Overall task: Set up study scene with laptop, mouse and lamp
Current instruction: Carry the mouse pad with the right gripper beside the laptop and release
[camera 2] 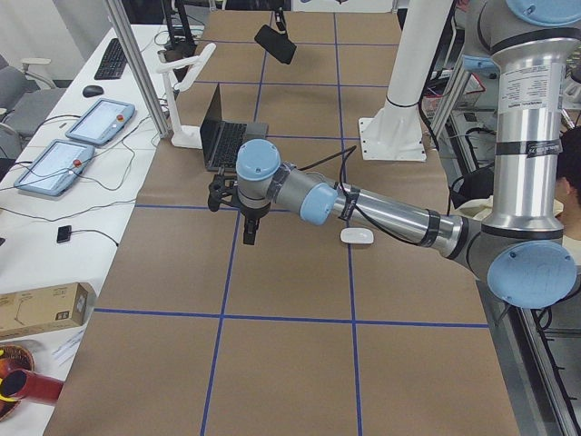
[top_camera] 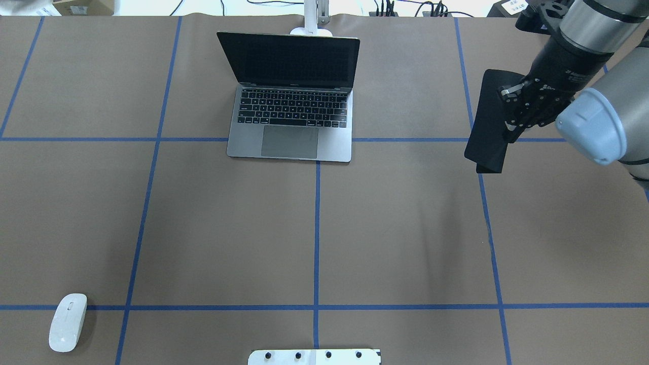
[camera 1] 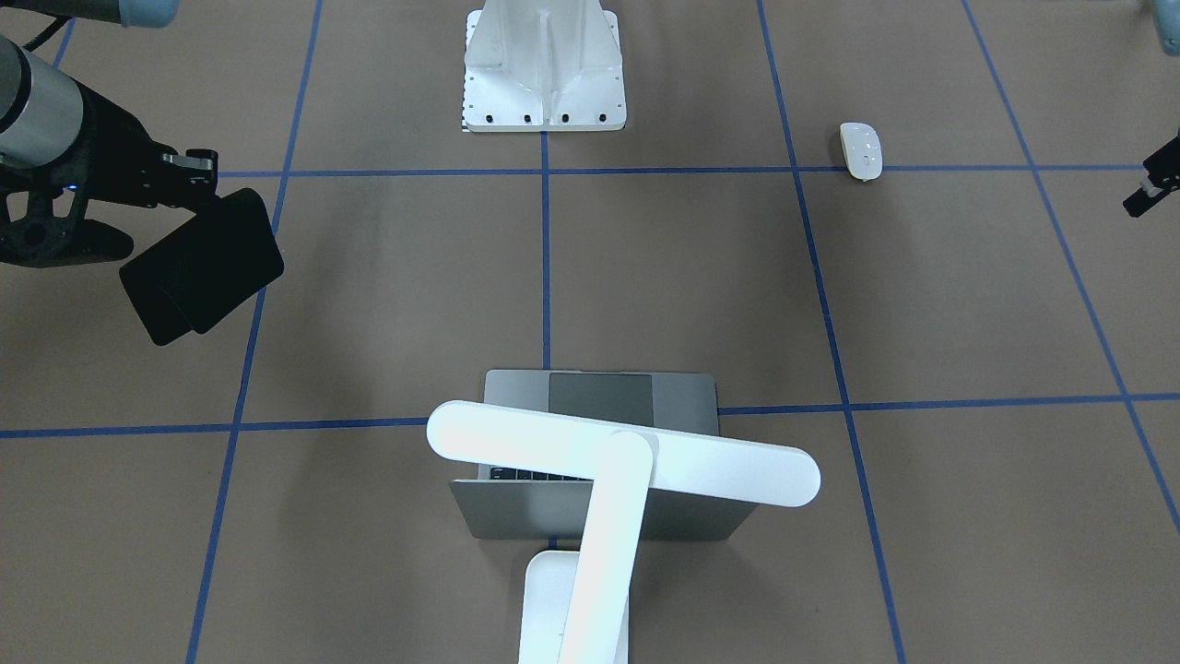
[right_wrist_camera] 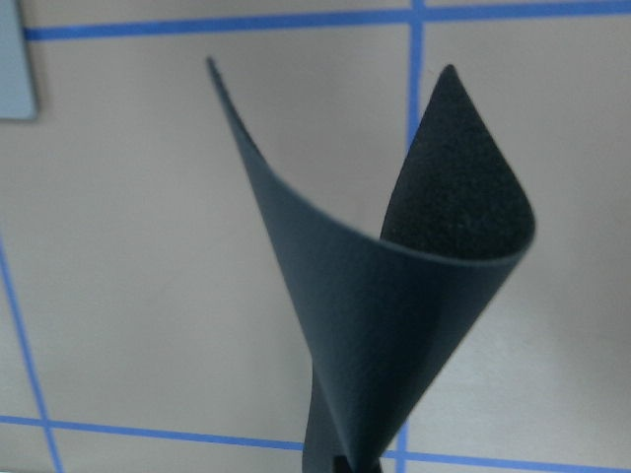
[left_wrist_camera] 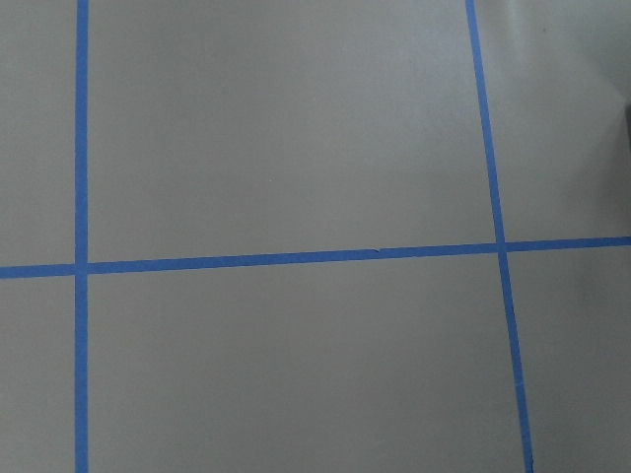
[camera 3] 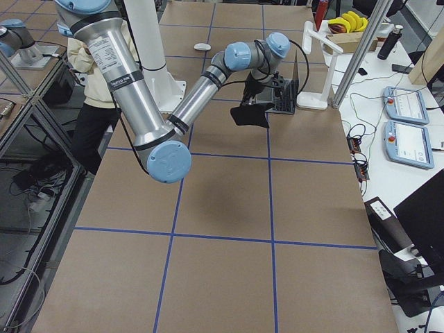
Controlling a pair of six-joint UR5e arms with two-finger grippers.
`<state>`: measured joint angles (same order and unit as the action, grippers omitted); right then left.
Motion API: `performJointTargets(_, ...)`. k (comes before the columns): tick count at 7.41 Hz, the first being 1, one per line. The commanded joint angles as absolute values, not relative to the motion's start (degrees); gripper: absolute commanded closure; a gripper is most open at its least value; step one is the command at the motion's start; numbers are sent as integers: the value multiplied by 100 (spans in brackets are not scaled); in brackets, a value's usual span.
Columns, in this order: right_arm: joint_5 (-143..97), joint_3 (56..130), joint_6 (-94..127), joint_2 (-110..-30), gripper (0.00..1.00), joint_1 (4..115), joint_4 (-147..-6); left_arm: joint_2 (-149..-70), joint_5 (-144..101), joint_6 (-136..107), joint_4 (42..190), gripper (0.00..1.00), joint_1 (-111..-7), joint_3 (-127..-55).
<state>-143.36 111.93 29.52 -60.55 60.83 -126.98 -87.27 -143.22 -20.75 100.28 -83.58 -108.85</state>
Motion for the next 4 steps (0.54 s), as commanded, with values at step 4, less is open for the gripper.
performJointTargets(4, -14019, 10151, 4491, -5625, 100, 5484, -10521, -8675, -14335, -1828, 10028, 0, -8481, -10837)
